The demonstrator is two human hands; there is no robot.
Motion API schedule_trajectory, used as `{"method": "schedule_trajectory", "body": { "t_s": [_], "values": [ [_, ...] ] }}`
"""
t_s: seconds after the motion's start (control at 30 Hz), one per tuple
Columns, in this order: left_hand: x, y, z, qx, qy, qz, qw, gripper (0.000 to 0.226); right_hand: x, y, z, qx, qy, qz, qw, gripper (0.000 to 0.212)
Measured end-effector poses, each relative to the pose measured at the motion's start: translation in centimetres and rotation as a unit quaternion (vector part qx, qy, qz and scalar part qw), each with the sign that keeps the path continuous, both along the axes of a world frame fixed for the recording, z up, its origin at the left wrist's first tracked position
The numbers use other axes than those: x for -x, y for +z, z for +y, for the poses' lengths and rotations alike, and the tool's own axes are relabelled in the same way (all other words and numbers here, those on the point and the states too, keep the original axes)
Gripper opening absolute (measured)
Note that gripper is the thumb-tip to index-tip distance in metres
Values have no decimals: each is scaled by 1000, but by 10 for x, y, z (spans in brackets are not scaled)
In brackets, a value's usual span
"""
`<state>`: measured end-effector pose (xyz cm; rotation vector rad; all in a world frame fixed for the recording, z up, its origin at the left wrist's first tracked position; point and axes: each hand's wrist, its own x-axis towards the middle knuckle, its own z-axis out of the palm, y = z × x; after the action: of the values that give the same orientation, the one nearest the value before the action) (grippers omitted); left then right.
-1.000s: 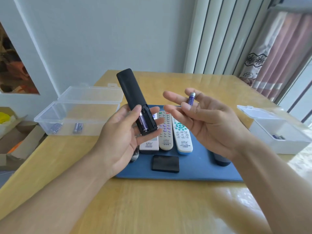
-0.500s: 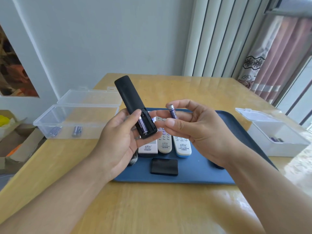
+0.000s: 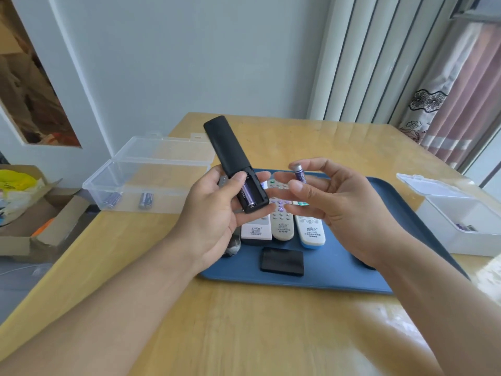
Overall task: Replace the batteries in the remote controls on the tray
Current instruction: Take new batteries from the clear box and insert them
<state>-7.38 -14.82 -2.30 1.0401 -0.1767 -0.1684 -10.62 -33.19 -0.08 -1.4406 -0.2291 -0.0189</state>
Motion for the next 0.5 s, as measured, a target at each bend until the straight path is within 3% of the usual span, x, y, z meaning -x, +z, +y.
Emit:
{"method": "schedule_trajectory", "body": {
  "t_s": [0.17, 0.3, 0.4, 0.5],
  "values": [
    [-4, 10, 7, 11, 97, -11, 995, 14, -14, -9, 7, 93, -98, -39, 990, 17],
    [-16, 21, 35, -26, 218, -86, 972, 14, -52, 12, 42, 236, -84, -72, 966, 8],
    [-24, 29, 63, -35, 260, -115, 958, 12, -81, 34, 84, 370, -72, -144, 915, 11],
    [-34, 30, 95, -65, 300, -131, 943, 12, -104, 48, 124, 516, -12, -180, 837, 4]
  ]
}}
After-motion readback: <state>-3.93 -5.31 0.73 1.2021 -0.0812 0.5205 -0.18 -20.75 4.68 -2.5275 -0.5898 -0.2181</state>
